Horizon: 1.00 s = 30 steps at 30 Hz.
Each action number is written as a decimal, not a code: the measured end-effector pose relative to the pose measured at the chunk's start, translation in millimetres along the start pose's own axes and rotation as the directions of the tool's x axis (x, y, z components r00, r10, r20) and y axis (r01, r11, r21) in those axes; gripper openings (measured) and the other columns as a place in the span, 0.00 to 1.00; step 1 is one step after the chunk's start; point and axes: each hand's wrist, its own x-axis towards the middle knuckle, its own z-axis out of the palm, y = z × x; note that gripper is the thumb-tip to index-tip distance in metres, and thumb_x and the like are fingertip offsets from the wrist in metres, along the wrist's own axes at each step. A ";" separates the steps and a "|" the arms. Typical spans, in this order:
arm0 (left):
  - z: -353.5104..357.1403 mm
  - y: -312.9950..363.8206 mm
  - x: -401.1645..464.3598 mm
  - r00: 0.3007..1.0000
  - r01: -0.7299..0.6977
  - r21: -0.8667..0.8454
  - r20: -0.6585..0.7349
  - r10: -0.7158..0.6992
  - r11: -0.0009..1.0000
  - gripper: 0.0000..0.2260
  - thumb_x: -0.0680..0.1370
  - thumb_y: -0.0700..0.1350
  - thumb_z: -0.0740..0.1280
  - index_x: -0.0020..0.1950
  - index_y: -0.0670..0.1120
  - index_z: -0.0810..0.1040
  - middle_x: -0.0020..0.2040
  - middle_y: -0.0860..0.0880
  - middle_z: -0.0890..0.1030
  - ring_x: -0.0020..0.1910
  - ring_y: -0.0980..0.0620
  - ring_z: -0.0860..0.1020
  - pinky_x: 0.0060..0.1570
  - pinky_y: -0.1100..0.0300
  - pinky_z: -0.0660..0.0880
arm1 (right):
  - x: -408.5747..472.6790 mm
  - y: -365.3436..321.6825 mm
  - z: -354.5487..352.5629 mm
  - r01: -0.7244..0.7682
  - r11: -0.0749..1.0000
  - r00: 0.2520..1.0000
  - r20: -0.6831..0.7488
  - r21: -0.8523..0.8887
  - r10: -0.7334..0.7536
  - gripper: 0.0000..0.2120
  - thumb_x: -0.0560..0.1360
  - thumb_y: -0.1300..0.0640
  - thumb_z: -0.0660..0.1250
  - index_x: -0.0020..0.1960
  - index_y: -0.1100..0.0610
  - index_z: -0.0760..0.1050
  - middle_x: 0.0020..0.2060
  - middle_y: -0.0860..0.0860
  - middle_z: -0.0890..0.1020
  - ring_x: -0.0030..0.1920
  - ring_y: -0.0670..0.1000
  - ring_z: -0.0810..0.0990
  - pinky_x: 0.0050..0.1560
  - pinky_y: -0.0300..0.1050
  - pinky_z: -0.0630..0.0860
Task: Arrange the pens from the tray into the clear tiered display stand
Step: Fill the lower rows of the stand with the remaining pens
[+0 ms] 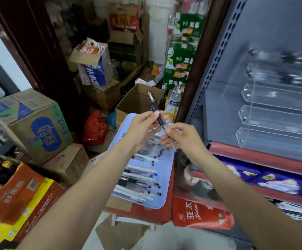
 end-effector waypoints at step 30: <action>312.7 46.9 102.6 0.789 -0.239 0.971 0.198 0.582 -0.007 0.14 0.80 0.44 0.60 0.64 0.45 0.75 0.53 0.42 0.76 0.53 0.43 0.70 0.51 0.58 0.64 | 11.5 -68.7 -388.3 0.401 0.915 0.830 -0.437 0.036 -0.346 0.06 0.75 0.65 0.66 0.40 0.58 0.77 0.37 0.53 0.81 0.36 0.44 0.83 0.42 0.31 0.78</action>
